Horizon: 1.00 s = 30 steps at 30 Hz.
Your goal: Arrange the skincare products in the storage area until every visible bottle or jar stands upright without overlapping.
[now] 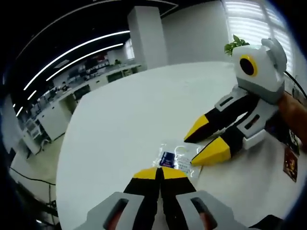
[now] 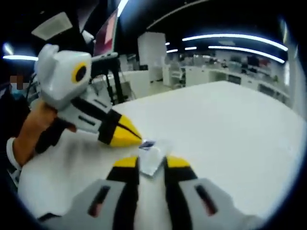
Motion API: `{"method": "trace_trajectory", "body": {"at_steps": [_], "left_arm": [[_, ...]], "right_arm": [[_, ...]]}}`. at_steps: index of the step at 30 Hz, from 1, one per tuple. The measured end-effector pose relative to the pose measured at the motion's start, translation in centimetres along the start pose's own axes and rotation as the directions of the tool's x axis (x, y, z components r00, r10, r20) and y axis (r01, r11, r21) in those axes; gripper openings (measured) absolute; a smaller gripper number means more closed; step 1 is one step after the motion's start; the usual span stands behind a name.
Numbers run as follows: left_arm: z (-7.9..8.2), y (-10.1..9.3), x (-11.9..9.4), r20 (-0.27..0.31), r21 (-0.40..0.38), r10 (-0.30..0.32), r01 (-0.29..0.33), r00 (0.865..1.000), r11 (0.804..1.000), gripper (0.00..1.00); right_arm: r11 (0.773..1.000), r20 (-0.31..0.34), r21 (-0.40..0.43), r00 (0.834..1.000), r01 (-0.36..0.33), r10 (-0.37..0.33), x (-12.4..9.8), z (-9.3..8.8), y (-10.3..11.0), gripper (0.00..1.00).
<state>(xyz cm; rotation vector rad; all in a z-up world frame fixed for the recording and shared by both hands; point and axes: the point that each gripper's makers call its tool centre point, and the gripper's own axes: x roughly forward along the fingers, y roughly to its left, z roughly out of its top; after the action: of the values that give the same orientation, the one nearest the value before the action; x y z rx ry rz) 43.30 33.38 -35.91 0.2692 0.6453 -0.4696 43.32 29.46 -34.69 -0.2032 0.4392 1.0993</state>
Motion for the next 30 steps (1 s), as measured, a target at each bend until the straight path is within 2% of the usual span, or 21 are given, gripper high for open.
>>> {"method": "trace_trajectory", "body": {"at_steps": [4, 7, 11, 14, 19, 21, 27, 30], "left_arm": [[0.0, 0.0, 0.0, 0.0, 0.007, 0.006, -0.006, 1.0, 1.0, 0.0], [0.1, -0.1, 0.0, 0.006, 0.002, -0.006, 0.006, 1.0, 1.0, 0.0], [0.1, -0.1, 0.0, 0.014, 0.007, -0.014, 0.014, 1.0, 1.0, 0.0], [0.0, -0.1, -0.1, 0.015, 0.003, -0.017, 0.017, 1.0, 1.0, 0.0], [0.1, -0.1, 0.0, 0.014, 0.021, -0.009, 0.009, 1.0, 1.0, 0.0], [0.1, -0.1, 0.0, 0.019, 0.022, -0.013, 0.012, 1.0, 1.0, 0.0], [0.0, -0.2, 0.0, 0.02, 0.02, -0.018, 0.018, 1.0, 1.0, 0.0], [0.2, 0.4, 0.3, 0.02, 0.022, -0.015, 0.014, 1.0, 1.0, 0.0]], "right_arm": [[1.0, 0.044, 0.024, 0.999, 0.005, -0.006, -0.2, 0.9, -0.3, 0.14], [0.999, 0.049, 0.036, 0.999, 0.017, -0.019, -0.1, 1.0, -0.5, 0.13], [0.998, 0.076, 0.057, 0.996, 0.034, -0.039, -0.2, 1.3, -1.1, 0.06], [0.998, 0.084, 0.058, 0.996, 0.027, -0.032, -0.2, 1.5, -1.0, 0.04], [0.997, 0.124, 0.075, 0.992, 0.004, -0.014, 0.5, 2.8, -1.8, 0.01], [0.995, 0.148, 0.095, 0.989, -0.024, 0.01, 0.4, 3.2, -1.0, 0.01], [0.995, 0.13, 0.088, 0.991, -0.04, 0.029, 0.6, 3.1, -0.7, 0.02], [0.994, 0.093, 0.095, 0.995, -0.052, 0.043, 1.0, 2.3, -0.5, 0.04]]}}
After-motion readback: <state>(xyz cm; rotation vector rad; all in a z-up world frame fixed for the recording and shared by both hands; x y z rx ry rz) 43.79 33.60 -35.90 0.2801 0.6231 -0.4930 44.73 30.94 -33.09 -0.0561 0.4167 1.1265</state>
